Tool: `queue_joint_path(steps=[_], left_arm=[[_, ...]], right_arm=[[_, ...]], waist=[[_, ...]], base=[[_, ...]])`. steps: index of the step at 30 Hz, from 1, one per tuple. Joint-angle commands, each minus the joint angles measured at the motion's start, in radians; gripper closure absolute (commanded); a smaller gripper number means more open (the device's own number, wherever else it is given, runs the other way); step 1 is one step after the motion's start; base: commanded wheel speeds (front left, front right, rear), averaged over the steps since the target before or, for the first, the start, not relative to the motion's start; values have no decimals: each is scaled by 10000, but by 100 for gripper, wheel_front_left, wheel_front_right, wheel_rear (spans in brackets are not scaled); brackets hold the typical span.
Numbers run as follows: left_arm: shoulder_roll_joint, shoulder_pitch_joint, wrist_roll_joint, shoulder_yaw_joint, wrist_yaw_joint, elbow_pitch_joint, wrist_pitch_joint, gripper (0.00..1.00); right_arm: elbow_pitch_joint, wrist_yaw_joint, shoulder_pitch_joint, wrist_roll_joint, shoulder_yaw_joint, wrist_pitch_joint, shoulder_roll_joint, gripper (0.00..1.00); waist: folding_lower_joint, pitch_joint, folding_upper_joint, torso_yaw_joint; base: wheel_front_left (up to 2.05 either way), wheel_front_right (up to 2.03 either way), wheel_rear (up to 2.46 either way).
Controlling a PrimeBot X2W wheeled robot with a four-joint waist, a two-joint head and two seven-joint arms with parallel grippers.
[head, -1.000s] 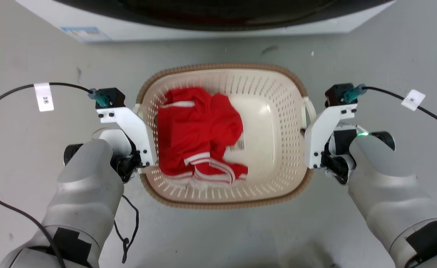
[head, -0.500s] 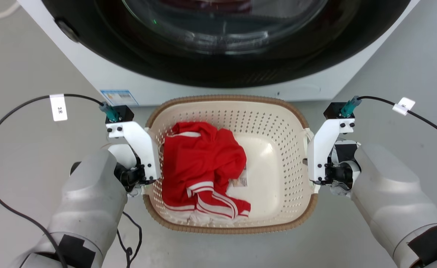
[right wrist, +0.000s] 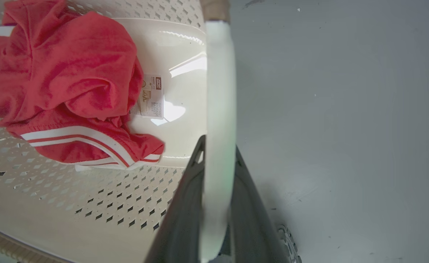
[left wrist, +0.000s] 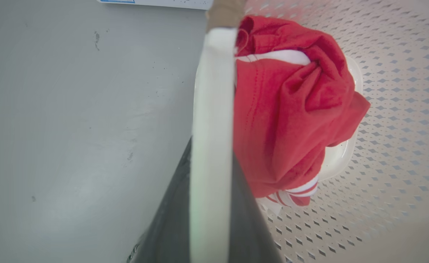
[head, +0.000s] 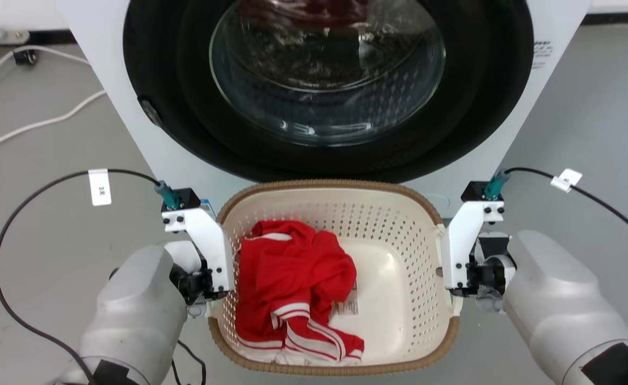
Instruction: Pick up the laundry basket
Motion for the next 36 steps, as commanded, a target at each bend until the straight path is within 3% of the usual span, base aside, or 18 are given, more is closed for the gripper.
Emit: queue_joint_path(steps=[1,17,36], left_arm=[[-14,184,-88,-15,15,2,-3,100],[-409,1436,-299,-184,24,85,114,100],[-584,1825,-439,-340,26,95,200,100]], right_arm=[[43,32,235,50,18,86,56,100],[100,32,1355,-155,-187,374,-55,100],[99,32,1900,-433,-512,365,90,100]], waist=[[2,-506,0,-14],[2,-1882,0,64],[2,-2105,0,225]], base=[[0,0,0],[0,0,0],[0,0,0]])
